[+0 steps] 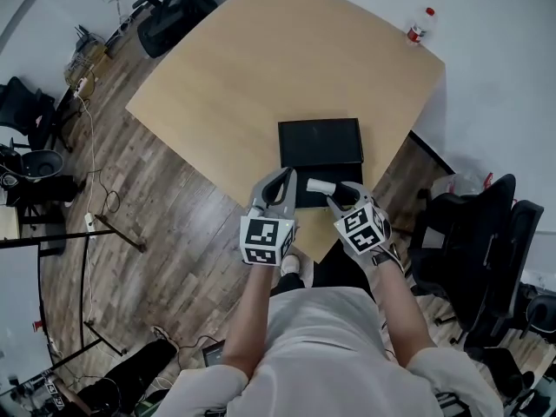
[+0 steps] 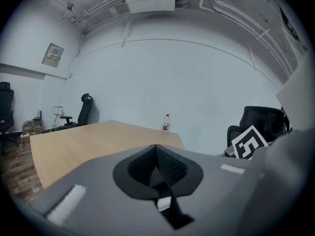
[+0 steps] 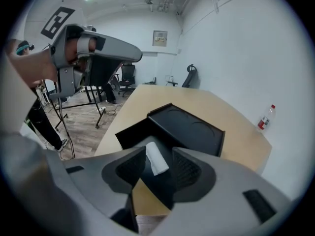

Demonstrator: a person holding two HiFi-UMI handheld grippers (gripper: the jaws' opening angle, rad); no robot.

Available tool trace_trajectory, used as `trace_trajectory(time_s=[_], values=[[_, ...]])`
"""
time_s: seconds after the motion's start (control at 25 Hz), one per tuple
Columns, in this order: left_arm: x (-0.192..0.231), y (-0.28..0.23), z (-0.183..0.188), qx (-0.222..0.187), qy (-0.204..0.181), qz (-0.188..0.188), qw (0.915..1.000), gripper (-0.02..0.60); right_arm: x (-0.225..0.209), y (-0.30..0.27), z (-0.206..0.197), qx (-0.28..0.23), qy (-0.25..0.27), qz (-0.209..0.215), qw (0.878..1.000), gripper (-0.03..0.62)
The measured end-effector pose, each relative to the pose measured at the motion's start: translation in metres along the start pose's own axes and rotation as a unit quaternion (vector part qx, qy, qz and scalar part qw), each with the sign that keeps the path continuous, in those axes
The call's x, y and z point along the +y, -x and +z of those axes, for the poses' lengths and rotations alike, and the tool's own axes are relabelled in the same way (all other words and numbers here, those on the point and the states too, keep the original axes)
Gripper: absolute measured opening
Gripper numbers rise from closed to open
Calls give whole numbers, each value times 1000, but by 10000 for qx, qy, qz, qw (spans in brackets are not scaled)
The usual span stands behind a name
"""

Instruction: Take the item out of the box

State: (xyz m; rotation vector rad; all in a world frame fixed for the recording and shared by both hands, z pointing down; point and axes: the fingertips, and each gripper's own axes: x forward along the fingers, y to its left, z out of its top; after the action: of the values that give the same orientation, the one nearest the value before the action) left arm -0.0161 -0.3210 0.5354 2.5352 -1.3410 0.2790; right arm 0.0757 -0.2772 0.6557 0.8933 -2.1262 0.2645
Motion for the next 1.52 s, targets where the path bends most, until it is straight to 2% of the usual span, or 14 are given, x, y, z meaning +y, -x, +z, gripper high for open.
trace_trajectory(time_s=[0.36,0.56,0.88,1.4,1.52], values=[[15,-10,-2,15,218,122,9997,8,4,-42,-20,604,604,697,9939,164],[21,-8,-5,62,267,126,9995,8,12,-59,-30,874,728,991,9886,195],[29,-11,-4,-9,546,43,9985,8,18,-81,-32,1006,618,1119,9867,215],[41,-8,-11,20,612,68,9981,8,14,-100,-39,1221,637,964,9858,213],[41,-8,-11,3,633,43,9980,8,13,-99,-42,1270,805,897,9846,171]])
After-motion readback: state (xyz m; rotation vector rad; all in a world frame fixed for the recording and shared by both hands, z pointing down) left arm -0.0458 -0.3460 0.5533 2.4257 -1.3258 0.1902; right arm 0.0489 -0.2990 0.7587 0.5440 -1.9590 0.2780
